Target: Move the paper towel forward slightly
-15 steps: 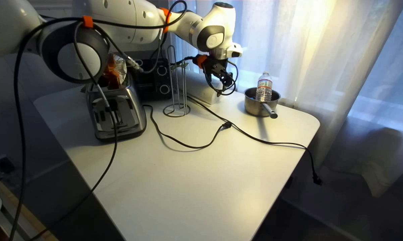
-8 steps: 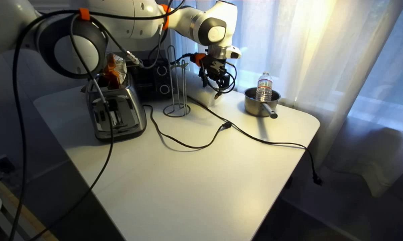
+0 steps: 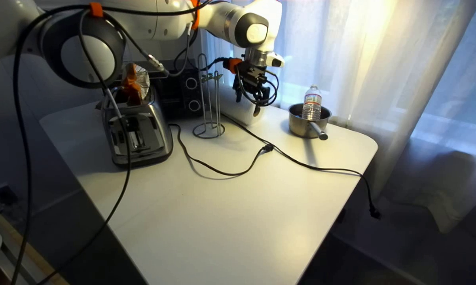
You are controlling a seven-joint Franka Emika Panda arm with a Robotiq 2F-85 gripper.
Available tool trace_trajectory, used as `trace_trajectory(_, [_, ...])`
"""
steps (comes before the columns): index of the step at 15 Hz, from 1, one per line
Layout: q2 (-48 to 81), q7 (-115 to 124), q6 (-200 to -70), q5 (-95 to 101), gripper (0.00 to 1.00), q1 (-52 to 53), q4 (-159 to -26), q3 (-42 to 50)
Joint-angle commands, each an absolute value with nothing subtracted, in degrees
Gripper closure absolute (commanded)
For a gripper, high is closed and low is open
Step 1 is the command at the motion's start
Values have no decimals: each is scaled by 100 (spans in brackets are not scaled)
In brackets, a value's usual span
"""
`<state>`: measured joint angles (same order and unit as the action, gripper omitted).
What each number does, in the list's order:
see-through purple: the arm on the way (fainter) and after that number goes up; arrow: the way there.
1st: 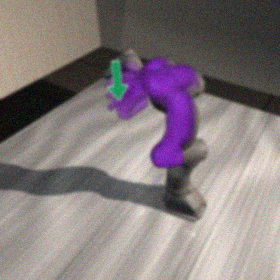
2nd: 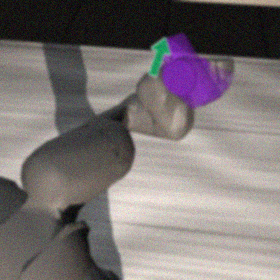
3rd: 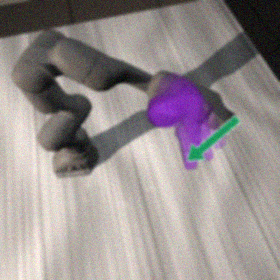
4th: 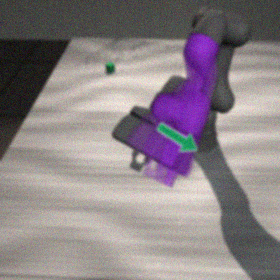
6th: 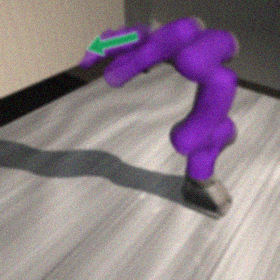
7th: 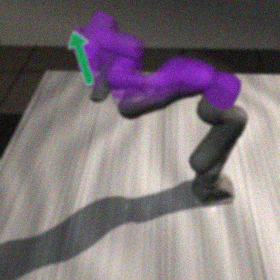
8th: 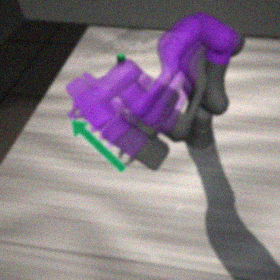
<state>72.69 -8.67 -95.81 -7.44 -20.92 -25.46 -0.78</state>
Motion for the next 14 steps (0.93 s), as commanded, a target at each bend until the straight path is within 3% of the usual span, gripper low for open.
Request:
trace_trajectory(1, [7096,-893,-9461,-767,0,-2132,-2596,-151])
trace_trajectory(14, [6591,-859,-9659,-1027,0,-2220,-2512,-384])
